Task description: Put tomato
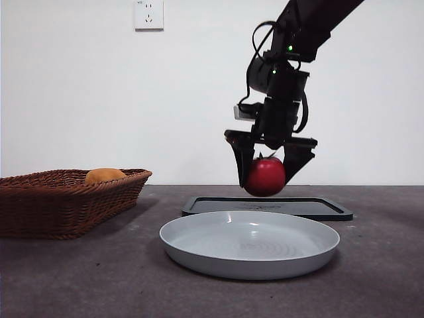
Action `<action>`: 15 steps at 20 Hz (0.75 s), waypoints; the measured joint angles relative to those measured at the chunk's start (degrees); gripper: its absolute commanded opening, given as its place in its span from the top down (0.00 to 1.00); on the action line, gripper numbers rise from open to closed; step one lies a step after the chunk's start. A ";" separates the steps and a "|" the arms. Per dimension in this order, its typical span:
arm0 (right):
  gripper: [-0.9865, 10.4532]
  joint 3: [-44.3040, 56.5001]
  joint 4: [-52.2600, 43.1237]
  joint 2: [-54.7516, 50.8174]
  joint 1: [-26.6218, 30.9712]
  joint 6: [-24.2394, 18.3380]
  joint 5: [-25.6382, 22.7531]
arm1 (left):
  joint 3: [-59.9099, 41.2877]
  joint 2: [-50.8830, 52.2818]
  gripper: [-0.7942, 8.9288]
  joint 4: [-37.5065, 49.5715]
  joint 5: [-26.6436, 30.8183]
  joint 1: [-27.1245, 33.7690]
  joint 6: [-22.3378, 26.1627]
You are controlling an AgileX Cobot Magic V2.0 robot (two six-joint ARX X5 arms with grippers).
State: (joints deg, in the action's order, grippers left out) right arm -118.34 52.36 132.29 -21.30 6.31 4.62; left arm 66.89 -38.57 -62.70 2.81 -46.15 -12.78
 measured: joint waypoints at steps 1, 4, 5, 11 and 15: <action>0.69 0.00 -0.31 0.66 0.15 0.11 0.11 | 0.00 -0.04 0.22 0.17 0.02 0.00 0.00; 0.69 -0.02 -1.99 1.73 0.09 0.13 0.31 | 0.00 -0.72 0.22 0.20 0.04 0.00 0.00; 0.69 -0.02 -1.95 2.40 0.09 0.15 0.31 | 0.00 -0.96 0.22 0.20 0.04 0.00 0.00; 0.29 -0.42 0.90 2.54 0.11 1.62 -0.33 | 0.00 -1.18 0.22 -1.62 0.09 0.00 0.00; 0.30 -6.84 11.54 0.28 0.35 1.68 -1.33 | 0.00 -1.18 0.22 -3.76 0.11 0.00 0.04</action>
State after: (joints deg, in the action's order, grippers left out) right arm -125.19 63.90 132.57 -20.95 7.99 3.29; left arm 66.89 -39.75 -66.46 2.92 -46.15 -12.73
